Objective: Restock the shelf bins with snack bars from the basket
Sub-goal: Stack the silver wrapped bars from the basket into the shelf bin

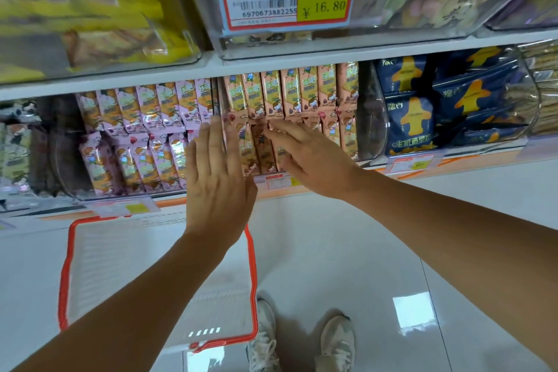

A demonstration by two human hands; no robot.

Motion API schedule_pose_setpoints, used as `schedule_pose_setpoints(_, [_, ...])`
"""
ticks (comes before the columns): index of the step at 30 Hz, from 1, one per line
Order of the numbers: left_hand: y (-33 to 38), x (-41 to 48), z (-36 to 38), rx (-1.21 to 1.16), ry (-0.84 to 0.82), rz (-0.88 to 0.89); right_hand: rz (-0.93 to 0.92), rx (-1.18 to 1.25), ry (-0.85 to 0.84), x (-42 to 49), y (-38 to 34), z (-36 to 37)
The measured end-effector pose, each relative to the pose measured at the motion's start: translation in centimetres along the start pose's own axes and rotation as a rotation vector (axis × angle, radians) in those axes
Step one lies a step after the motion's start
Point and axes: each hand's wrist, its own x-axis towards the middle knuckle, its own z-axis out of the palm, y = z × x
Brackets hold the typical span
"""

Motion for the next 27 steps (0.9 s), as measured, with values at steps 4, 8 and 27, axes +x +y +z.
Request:
schedule_pose_setpoints(4, [-1.2,-1.0,0.6,-0.061,-0.059,0.006,0.068,0.125,-0.183,1.2,-3.1,0.1])
schedule_pose_setpoints(8, [-1.8,-1.2,0.5,-0.144,-0.096,0.008,0.142,0.217,-0.230,1.4,-5.7,1.5])
schedule_pose_setpoints(27, [-12.6,-8.5,-1.2,0.003,-0.255,-0.268,-0.097,0.125,0.335,4.4,-12.5,0.5])
